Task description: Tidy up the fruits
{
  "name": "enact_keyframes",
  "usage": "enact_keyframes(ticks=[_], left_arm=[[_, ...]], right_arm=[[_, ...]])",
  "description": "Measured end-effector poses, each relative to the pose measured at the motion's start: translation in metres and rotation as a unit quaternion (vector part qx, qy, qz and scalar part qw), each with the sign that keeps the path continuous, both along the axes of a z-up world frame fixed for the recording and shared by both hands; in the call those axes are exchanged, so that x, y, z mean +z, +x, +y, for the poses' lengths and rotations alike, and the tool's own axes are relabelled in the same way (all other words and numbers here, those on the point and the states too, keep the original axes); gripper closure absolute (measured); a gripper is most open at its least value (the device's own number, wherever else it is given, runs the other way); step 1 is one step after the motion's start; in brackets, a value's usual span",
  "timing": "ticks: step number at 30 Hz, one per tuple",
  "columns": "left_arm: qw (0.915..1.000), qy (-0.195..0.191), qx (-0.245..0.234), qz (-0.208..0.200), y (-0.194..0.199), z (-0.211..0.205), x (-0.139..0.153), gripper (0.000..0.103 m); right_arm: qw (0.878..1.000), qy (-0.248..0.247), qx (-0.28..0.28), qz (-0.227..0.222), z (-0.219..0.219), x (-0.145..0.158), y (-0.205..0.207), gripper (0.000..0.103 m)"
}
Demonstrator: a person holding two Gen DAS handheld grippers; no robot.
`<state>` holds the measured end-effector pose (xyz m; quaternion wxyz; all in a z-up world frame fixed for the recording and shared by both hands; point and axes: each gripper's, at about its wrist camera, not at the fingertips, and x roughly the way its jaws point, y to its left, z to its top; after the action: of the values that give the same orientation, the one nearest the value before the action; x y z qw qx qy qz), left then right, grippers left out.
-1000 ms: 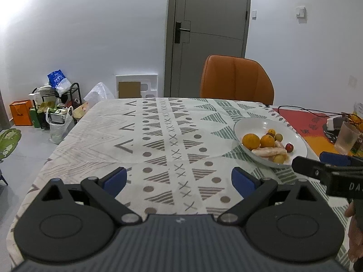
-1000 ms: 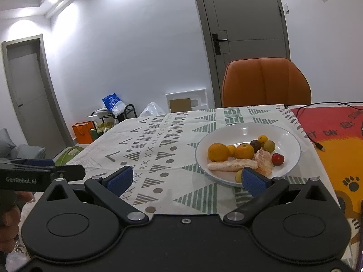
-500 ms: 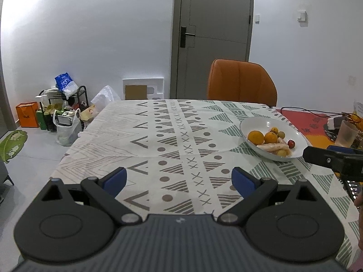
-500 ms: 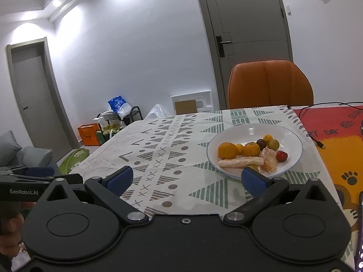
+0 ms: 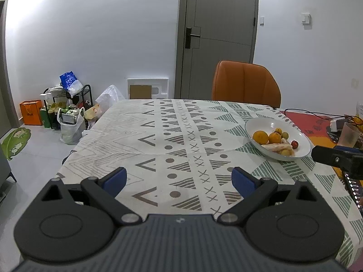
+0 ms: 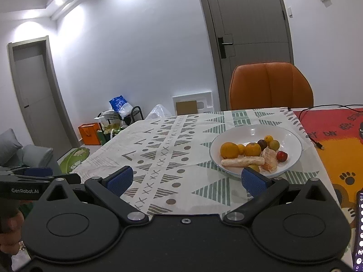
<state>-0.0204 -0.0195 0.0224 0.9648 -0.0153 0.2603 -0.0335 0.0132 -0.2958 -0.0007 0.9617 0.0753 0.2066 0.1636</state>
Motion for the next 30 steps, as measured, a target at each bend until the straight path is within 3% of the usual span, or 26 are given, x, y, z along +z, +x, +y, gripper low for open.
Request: enact_keyframes(ticks=[30], left_arm=[[1.0000, -0.003, 0.004, 0.000, -0.0012, 0.0042, 0.0033, 0.005]], right_arm=[[1.000, -0.004, 0.009, 0.002, 0.0052, -0.0031, -0.0004, 0.000]])
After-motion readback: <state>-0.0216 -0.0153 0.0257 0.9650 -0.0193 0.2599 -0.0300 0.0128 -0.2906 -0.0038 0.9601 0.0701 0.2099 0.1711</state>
